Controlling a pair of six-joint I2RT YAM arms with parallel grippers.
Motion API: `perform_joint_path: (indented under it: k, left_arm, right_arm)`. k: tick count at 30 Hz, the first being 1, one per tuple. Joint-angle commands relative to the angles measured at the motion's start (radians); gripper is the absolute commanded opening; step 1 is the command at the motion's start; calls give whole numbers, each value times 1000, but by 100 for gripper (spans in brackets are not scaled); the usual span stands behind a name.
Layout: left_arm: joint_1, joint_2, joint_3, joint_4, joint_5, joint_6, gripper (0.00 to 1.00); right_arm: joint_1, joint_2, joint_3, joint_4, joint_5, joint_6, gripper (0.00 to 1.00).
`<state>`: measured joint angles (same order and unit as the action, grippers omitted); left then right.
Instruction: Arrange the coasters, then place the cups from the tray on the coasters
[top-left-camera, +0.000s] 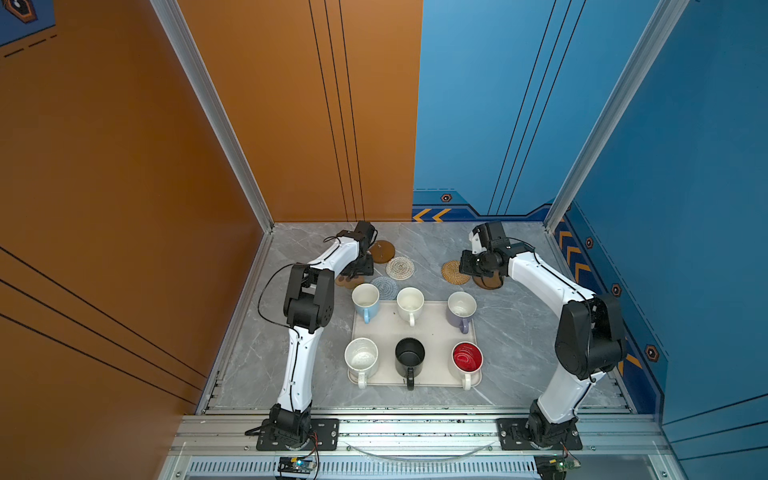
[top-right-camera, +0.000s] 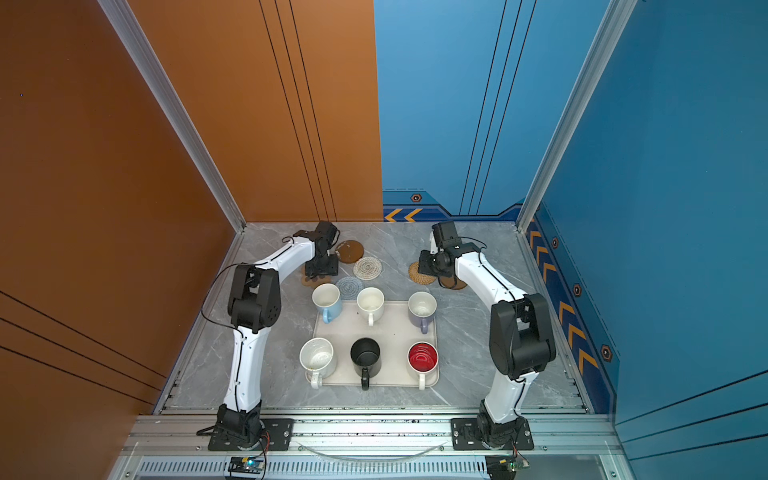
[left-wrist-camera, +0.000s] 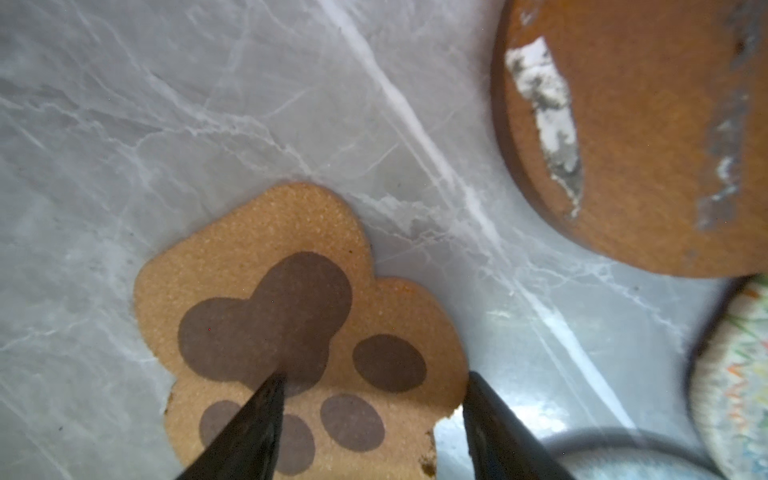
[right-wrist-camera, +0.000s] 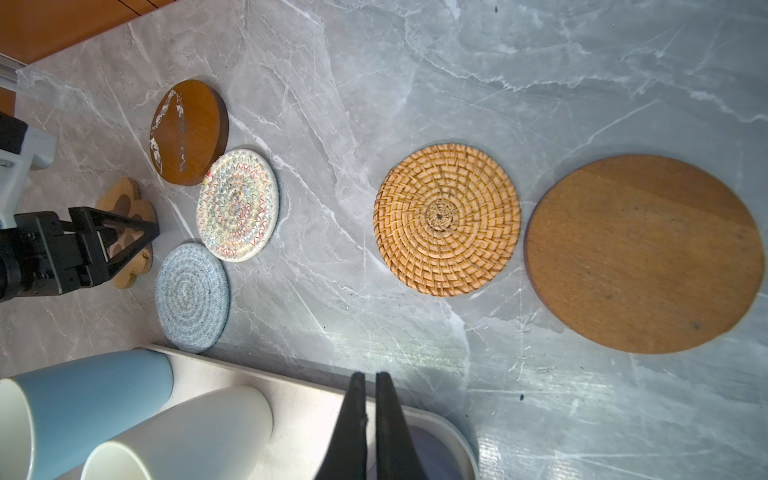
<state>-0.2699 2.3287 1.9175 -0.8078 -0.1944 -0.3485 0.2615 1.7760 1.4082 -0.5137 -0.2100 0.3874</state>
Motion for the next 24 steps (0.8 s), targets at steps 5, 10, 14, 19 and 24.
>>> perform_joint_path:
  k: [5,10,14,19,24]
  left_arm:
    - [33,-46,-131,-19,-37,-25,67]
    - [50,-90,-203,44,-22,-31,67]
    - [58,-101,-219,64,-23,-18,67]
    - [69,-106,-222,78,-25,-1,67]
    - [84,-115,-230,82,-25,11,67]
  right_arm:
    - [0,-49,-18,-20,-19,11,7]
    - [8,-46,-12,-22,-19,13,7]
    - [14,-47,-9,-26,-17,15,7]
    - [16,-52,-7,-30,-13,16,7]
    - [19,-58,-5,-37,-7,15,7]
